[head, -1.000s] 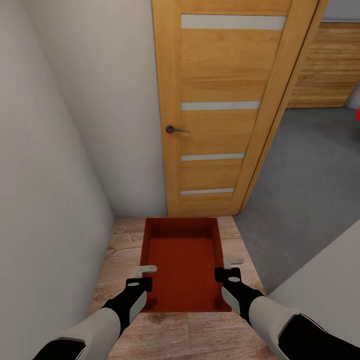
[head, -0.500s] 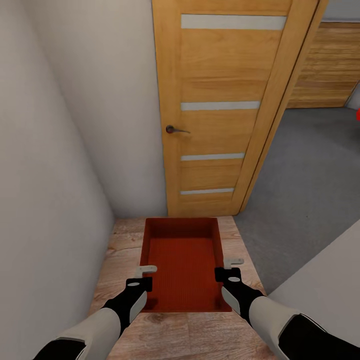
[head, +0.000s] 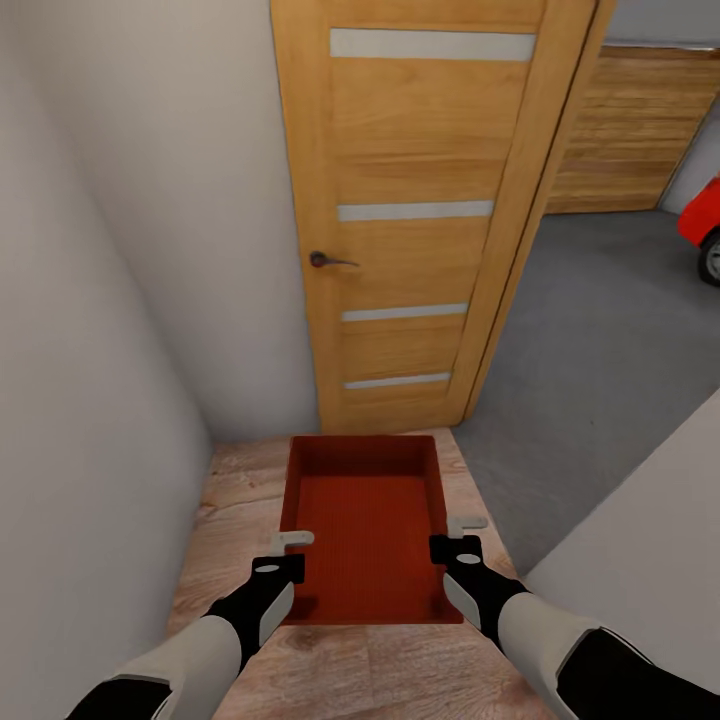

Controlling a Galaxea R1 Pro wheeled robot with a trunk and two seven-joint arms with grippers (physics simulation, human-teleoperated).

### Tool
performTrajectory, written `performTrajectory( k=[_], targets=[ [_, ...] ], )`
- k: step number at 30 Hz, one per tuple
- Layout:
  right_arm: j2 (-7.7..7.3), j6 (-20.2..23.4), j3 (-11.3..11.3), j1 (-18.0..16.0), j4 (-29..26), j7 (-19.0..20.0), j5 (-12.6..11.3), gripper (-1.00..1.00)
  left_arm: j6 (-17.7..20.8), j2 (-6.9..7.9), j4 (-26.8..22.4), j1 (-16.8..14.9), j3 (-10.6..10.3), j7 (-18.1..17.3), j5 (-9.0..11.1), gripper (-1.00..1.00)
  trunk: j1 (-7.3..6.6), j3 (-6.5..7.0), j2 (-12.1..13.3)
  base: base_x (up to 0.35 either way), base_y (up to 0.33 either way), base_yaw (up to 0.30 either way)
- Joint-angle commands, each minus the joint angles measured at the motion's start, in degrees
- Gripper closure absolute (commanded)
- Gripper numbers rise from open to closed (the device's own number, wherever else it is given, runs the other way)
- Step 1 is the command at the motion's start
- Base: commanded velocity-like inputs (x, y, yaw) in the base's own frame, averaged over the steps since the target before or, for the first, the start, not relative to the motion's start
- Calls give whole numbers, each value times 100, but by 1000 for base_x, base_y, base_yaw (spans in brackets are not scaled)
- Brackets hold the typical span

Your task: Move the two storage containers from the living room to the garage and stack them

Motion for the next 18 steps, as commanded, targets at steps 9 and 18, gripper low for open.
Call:
performTrajectory(
  k=[9, 18],
  targets=[
    [-1, -43, -73, -8, 195, -37, -124, 100, 42, 44, -34, 1, -69, 89, -117, 100, 2, -8, -9, 0, 0, -246],
    [-2, -43, -73, -7, 195, -37, -124, 100, 42, 43, -34, 1, -69, 86, -115, 100, 2, -8, -9, 0, 0, -246]
  ],
)
